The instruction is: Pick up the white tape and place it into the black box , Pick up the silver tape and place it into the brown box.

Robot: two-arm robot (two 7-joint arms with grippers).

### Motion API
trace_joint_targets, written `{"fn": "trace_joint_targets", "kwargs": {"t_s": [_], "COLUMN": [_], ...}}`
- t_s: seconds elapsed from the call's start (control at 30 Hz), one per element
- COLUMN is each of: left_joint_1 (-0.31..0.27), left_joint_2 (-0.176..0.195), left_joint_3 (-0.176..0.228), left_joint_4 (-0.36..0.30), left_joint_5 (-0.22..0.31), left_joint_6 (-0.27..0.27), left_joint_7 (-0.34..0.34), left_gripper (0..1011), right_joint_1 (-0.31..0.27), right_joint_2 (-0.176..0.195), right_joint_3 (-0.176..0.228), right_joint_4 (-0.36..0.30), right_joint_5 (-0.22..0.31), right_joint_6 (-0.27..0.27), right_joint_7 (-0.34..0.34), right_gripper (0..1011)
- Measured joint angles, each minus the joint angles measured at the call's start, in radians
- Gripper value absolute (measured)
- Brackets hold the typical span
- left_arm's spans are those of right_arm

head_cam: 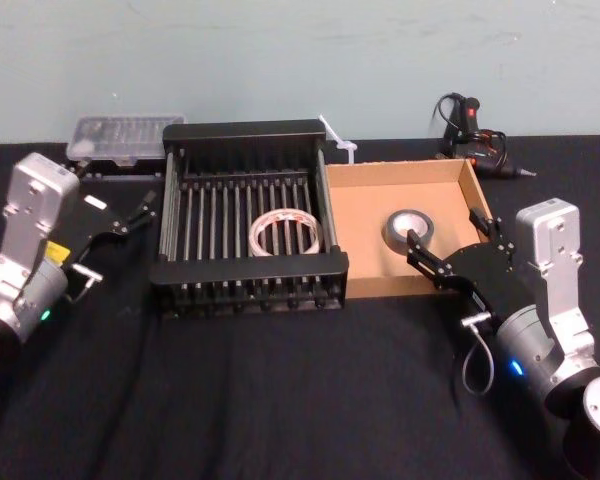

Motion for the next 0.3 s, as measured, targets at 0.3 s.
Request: {"fn": "trace_joint_targets", "kwargs": {"t_s": [0.3], "left_joint_1": [0.000], "left_joint_2": [0.000], "left_joint_3": [0.000], "left_joint_4": [0.000], "left_joint_5": [0.000], "left_joint_6": [0.000], "left_joint_7": [0.000], "left_gripper": [1002], "right_joint_1": [0.000], "right_joint_2": [0.001], "right_joint_3": [-0.001], "right_joint_4": [-0.001], "right_joint_5": [0.001], "right_joint_6": [0.001], "right_joint_7": [0.000], "right_gripper": [1002]}}
